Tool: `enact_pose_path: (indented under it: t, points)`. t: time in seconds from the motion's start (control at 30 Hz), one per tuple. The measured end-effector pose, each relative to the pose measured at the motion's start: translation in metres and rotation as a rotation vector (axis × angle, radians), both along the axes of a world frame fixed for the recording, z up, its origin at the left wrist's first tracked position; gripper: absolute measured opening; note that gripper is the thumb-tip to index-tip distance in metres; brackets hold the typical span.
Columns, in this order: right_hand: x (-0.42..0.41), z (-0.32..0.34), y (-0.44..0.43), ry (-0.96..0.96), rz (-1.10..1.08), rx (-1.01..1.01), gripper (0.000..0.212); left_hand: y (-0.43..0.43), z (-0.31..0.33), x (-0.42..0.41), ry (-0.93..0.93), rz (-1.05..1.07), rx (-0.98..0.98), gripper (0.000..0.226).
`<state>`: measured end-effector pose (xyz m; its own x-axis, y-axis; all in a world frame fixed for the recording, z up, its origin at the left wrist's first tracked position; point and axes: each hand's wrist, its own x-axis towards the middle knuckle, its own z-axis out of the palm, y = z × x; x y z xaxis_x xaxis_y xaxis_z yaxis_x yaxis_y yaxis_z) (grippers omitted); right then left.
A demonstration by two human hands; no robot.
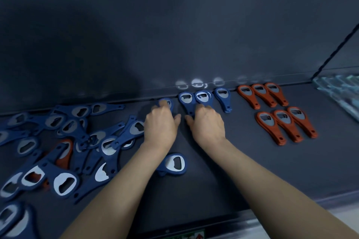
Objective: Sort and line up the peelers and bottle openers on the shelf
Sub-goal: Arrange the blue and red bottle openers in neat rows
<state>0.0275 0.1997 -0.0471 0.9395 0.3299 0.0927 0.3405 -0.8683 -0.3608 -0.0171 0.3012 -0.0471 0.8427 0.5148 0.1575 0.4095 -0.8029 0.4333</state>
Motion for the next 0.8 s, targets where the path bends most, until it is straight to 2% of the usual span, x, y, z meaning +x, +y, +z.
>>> enact_pose_path:
  t: [0.1, 0.33, 0.47, 0.73, 0.8]
  points:
    - [0.000, 0.001, -0.007, -0.034, 0.019, 0.014, 0.032, 0.003, -0.001, -0.008, 0.016, -0.061, -0.030, 0.046]
    - [0.012, 0.002, -0.035, -0.150, 0.036, 0.090, 0.026, 0.003, -0.004, -0.014, -0.085, -0.097, -0.099, 0.027]
    - [0.019, 0.000, -0.042, -0.073, -0.005, 0.096, 0.030, 0.001, -0.005, -0.010, -0.115, -0.108, -0.081, 0.024]
    - [0.021, -0.001, -0.042, -0.003, 0.049, 0.107, 0.022, 0.001, -0.006, -0.007, -0.116, -0.114, -0.081, 0.027]
    - [0.022, -0.001, -0.044, -0.003, 0.072, 0.102, 0.022, -0.003, -0.005, -0.008, -0.121, -0.120, -0.007, 0.029]
